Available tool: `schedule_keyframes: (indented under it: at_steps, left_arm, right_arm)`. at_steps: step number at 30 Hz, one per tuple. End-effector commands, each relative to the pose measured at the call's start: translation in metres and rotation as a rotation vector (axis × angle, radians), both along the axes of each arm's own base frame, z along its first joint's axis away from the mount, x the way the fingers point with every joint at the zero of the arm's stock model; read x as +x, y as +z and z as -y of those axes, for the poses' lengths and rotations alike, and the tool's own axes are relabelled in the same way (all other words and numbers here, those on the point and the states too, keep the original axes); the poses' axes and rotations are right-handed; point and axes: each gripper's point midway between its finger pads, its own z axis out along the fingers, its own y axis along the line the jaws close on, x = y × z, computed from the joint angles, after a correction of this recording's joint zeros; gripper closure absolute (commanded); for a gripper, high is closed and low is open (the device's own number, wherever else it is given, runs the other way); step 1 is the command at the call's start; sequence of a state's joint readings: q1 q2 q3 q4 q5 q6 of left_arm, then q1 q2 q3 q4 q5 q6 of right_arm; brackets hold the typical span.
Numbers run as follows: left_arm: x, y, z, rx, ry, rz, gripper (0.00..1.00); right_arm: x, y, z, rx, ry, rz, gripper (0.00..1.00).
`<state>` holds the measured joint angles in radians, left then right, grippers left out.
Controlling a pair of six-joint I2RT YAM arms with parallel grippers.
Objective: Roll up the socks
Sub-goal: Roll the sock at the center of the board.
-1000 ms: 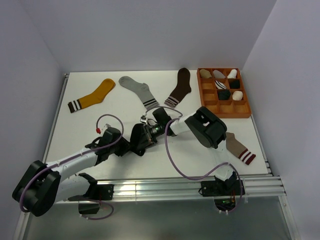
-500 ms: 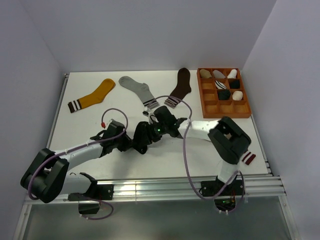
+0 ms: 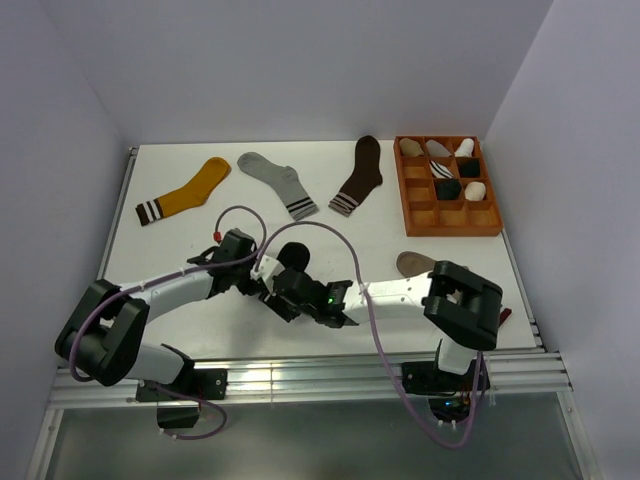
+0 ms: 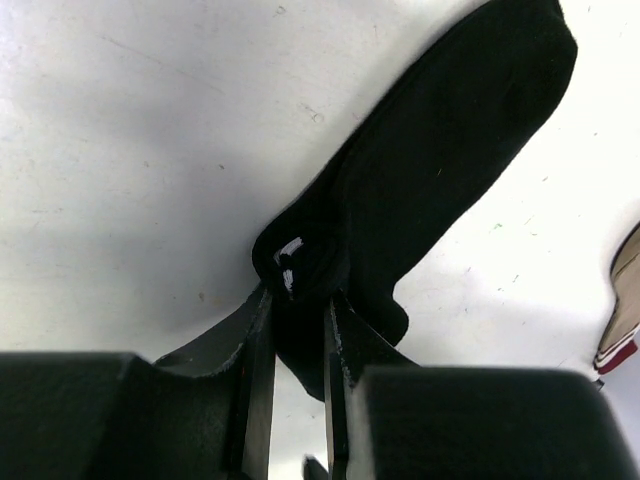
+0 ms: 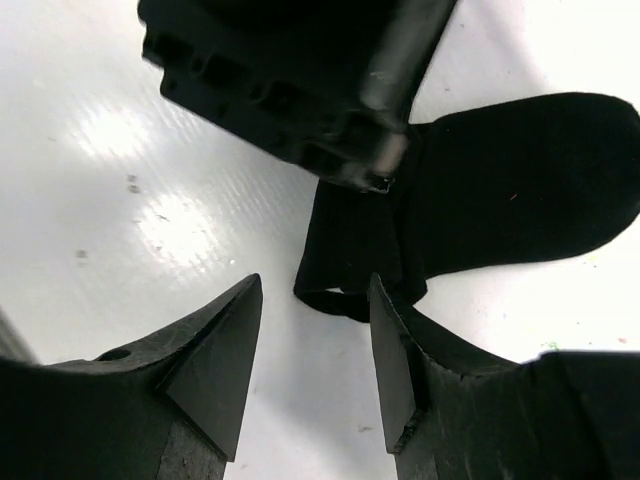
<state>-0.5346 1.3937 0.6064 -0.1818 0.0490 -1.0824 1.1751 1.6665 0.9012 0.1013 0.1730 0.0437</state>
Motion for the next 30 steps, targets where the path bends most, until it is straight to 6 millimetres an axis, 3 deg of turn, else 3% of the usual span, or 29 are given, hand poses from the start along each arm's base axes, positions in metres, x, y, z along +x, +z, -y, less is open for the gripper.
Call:
schedule_keyframes:
  at_steps: [1,9,18,21,22,23,25,29,30]
  left_arm:
    - [-0.025,-0.031,-0.026,0.142,-0.037,-0.108,0.91]
    - [-0.025,-0.028,-0.023,0.131,-0.054,-0.103,0.91]
    - [-0.022,-0.021,-0.022,0.128,-0.07,-0.083,0.91]
    - [-0.02,-0.02,-0.02,0.122,-0.079,-0.08,0.9]
    - [-0.02,-0.02,-0.02,0.123,-0.078,-0.079,0.88]
    - [-0.02,-0.019,-0.02,0.124,-0.076,-0.075,0.87]
    - [-0.015,-0.011,-0.02,0.121,-0.061,-0.046,0.76]
    - [-0.005,0.012,-0.026,0.107,0.006,0.037,0.59]
    - [-0.002,0.023,-0.028,0.092,0.027,0.074,0.5]
  right_arm:
    - [0.017,0.009,-0.009,-0.055,-0.031,0.153,0.45]
    - [0.016,-0.016,-0.012,-0.137,-0.028,0.166,0.46]
    - [0.015,-0.055,0.0,-0.255,-0.026,0.142,0.5]
    - [0.011,-0.064,0.004,-0.281,-0.021,0.12,0.68]
    - [0.01,-0.065,0.005,-0.286,-0.021,0.114,0.81]
    - [0.009,-0.066,0.005,-0.285,-0.017,0.107,0.88]
    - [0.006,-0.064,0.005,-0.267,-0.014,0.075,1.0]
    - [0.0,-0.061,0.006,-0.193,-0.001,-0.058,1.0]
    - [-0.006,-0.058,0.002,-0.159,0.021,-0.108,1.0]
